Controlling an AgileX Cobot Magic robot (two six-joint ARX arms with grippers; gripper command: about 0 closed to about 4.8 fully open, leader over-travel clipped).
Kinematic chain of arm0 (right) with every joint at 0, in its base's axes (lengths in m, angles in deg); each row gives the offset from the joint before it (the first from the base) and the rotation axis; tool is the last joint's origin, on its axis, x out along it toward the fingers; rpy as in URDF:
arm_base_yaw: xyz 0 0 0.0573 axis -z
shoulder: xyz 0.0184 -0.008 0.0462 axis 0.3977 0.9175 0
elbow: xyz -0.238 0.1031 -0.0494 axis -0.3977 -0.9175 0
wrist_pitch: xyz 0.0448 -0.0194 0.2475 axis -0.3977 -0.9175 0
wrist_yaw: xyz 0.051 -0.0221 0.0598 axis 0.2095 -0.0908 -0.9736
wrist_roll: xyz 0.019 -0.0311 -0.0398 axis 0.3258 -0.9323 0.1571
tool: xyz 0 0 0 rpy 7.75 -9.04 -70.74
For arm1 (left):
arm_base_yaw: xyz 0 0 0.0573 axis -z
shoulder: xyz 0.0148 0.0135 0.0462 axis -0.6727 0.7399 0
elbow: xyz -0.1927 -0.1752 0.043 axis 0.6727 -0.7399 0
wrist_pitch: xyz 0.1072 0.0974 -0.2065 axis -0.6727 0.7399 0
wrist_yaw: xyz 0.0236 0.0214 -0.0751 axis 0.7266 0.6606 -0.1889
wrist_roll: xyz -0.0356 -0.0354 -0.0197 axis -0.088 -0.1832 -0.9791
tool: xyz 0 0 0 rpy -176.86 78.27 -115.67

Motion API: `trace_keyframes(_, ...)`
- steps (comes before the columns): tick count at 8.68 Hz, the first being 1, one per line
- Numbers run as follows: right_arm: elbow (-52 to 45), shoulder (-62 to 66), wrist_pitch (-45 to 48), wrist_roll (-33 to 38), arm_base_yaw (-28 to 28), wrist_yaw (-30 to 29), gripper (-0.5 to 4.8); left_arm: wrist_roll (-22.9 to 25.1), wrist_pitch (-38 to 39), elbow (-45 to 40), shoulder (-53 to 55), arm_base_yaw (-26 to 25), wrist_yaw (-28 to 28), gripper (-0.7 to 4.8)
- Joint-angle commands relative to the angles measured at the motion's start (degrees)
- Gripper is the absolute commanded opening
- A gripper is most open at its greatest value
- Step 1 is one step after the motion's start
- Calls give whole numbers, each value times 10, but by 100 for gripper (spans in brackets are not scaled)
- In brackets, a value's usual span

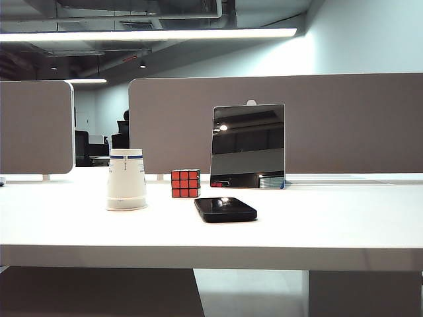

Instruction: Carefully pick up the cup on the right and stack it on top of the cup on the left.

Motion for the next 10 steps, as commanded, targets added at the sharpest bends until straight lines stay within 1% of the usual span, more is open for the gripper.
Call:
trace_keyframes(1, -2, -1, -8, -67, -44, 71, -6, -1, -3, 1, 0, 0, -3, -6)
trace_keyframes(2, -2, -1, -11, -142, -31, 66, -6, -1, -3, 1, 0, 0, -3, -6)
trace_keyframes(3, -2, -1, -11, -152, -24, 67, -6, -1, -3, 1, 0, 0, -3, -6)
trace_keyframes(4, -2, -1, -11, -155, 1, 68, -6, -1, -3, 1, 0, 0, -3, -6)
trace_keyframes(5, -2, -1, -11, -154, 12, 68, -6, -1, -3, 1, 0, 0, -3, -6)
trace_keyframes(6, -2, -1, -2, -140, 86, 53, -6, 0, -3, 1, 0, 0, -10, -6)
trace_keyframes(7, -2, -1, 5, -134, 107, 43, -6, 0, -3, 1, 0, 0, -15, -6)
trace_keyframes(8, -2, -1, 44, -70, 292, -179, -6, 0, -3, 1, 0, 0, -29, -6)
trace_keyframes(9, -2, -1, 45, -66, 299, -196, -6, 0, -3, 1, 0, 0, -29, -6)
trace_keyframes(10, -2, -1, 45, -57, 301, -234, -6, 0, -3, 1, 0, 0, -28, -6)
